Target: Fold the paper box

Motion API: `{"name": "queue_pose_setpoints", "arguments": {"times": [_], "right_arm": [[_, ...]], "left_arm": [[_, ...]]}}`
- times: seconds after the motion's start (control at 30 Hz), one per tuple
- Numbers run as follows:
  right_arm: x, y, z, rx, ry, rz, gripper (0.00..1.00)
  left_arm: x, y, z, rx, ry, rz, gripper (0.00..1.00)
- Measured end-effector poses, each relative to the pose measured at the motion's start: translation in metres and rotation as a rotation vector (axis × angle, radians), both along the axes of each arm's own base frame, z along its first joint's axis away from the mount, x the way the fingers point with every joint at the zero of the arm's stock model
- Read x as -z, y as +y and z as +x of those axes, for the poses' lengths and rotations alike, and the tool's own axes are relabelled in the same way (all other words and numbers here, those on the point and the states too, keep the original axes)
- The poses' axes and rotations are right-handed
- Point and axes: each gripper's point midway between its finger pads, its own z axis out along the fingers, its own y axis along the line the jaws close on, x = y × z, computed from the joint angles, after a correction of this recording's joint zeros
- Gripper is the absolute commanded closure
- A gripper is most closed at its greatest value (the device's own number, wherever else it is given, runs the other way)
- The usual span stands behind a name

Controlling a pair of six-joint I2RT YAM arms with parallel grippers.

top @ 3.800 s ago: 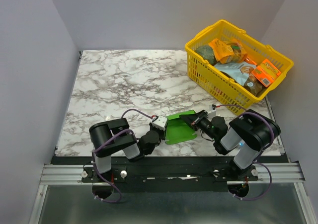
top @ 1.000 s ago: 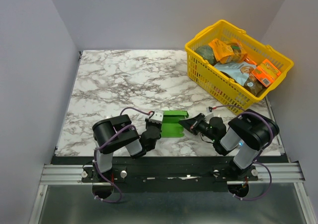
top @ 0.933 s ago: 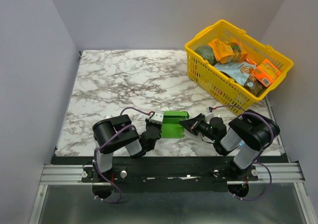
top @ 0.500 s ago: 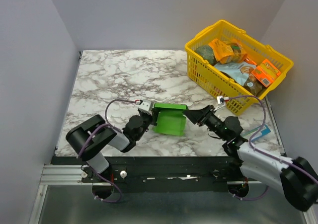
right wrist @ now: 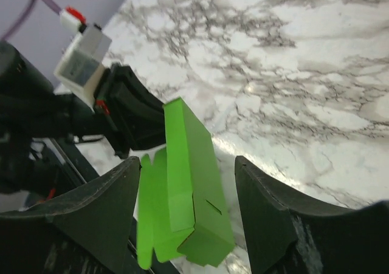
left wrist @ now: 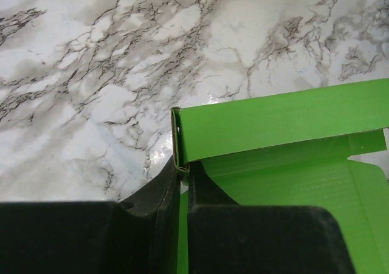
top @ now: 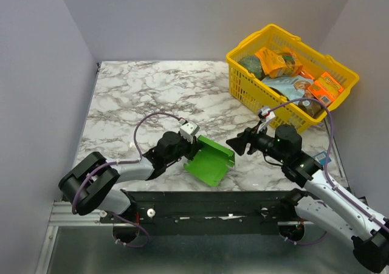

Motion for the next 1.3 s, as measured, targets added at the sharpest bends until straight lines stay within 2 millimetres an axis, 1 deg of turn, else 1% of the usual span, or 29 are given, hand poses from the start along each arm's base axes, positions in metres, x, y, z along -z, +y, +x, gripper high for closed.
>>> {"name": "queue_pose_setpoints", "arguments": {"times": [0.17, 0.23, 0.3, 0.37, 0.6, 0.73, 0.87, 0.97, 1.17, 1.27, 1.3], "right_arm": [[0.034, 0.006, -0.006, -0.095, 0.075, -0.141, 0.27], [0.047, 0.011, -0.012, -0.141, 0.11, -0.177, 0.27], [0.056, 0.017, -0.018, -0.184, 0.131, -0.207, 0.27], [0.06, 0.021, -0.023, -0.221, 0.139, -0.225, 0.27], [0.061, 0.045, -0.037, -0.331, 0.135, -0.256, 0.27], [0.075, 0.051, -0.039, -0.345, 0.159, -0.301, 0.28], [0.084, 0.049, -0.034, -0.323, 0.164, -0.338, 0.34], [0.089, 0.051, -0.032, -0.326, 0.17, -0.355, 0.35], [0.1, 0.061, -0.041, -0.368, 0.183, -0.395, 0.4], [0.102, 0.062, -0.042, -0.366, 0.182, -0.407, 0.46], [0.103, 0.062, -0.041, -0.36, 0.18, -0.41, 0.53]], "left_arm": [[-0.001, -0.001, -0.006, 0.044, 0.04, 0.058, 1.0], [0.001, 0.001, -0.009, 0.055, 0.054, 0.082, 1.0], [0.006, 0.004, -0.014, 0.066, 0.072, 0.112, 1.0], [0.011, 0.007, -0.017, 0.074, 0.087, 0.135, 1.0], [0.022, 0.013, -0.024, 0.088, 0.12, 0.182, 1.0], [0.024, 0.013, -0.026, 0.096, 0.123, 0.195, 1.0], [0.026, 0.014, -0.028, 0.101, 0.129, 0.207, 1.0], [0.027, 0.013, -0.029, 0.109, 0.127, 0.21, 1.0], [0.027, 0.013, -0.03, 0.118, 0.124, 0.211, 1.0], [0.027, 0.013, -0.03, 0.119, 0.124, 0.211, 1.0], [0.027, 0.013, -0.03, 0.12, 0.124, 0.211, 1.0]]}}
